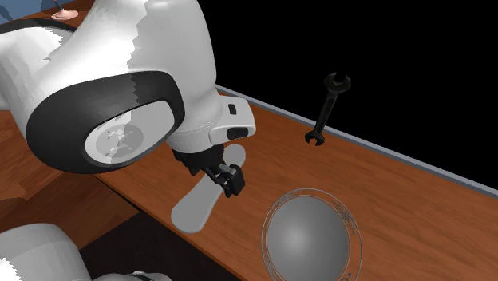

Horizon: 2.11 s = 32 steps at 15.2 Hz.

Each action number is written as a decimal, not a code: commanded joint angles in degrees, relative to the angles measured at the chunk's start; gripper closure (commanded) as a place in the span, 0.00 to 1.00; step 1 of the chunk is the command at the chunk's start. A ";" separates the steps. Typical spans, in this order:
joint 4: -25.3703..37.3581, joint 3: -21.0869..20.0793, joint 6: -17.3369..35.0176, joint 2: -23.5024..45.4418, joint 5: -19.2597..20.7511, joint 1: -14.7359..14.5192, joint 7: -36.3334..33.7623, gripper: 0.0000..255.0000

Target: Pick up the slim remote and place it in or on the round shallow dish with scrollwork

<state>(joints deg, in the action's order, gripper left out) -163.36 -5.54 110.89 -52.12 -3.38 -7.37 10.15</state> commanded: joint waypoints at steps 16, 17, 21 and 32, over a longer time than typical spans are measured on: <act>-0.19 -0.02 0.43 0.23 -0.01 0.01 0.01 1.00; 0.48 0.04 -0.46 0.00 0.05 0.03 0.02 1.00; 3.27 0.27 -3.89 -0.64 0.27 0.14 0.06 1.00; 11.62 0.81 -12.48 -0.89 0.80 0.42 0.15 1.00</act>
<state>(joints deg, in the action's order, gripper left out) -152.83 -4.79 99.08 -53.42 -2.66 -7.01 10.28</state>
